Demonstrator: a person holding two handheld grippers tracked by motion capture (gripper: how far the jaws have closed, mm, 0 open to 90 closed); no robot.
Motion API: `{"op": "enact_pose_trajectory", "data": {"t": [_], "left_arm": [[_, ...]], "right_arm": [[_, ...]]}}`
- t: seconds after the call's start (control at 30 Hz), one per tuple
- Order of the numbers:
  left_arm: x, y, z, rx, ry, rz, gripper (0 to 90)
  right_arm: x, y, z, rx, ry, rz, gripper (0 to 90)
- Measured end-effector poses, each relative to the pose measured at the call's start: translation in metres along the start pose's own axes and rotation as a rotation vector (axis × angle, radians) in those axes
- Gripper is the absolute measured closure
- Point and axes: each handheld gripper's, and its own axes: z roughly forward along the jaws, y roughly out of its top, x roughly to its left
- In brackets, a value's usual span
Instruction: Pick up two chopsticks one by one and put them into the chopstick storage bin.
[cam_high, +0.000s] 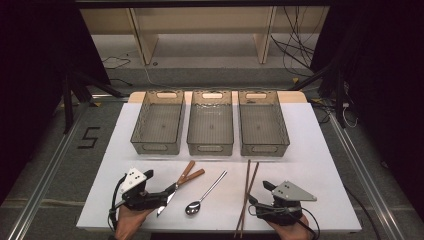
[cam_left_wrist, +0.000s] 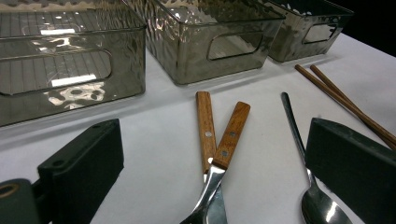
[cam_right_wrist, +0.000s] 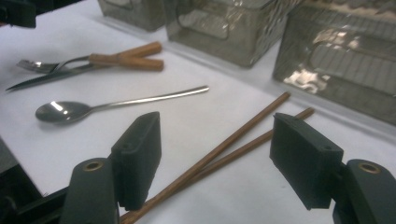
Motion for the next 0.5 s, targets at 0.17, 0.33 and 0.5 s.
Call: {"op": "enact_pose_trajectory", "data": {"t": [0.17, 0.33, 0.5], "left_arm": [[0.001, 0.0, 0.0, 0.002, 0.0, 0.007, 4.2], [0.001, 0.0, 0.0, 0.002, 0.0, 0.007, 4.2], [0.001, 0.0, 0.0, 0.003, 0.001, 0.008, 4.2]], "right_arm": [[0.011, -0.002, 0.008, 0.072, 0.012, -0.017, 34.9], [0.019, -0.005, 0.015, 0.14, 0.011, -0.033, 37.7], [0.023, -0.008, 0.022, 0.197, 0.011, -0.038, 42.0]]}}
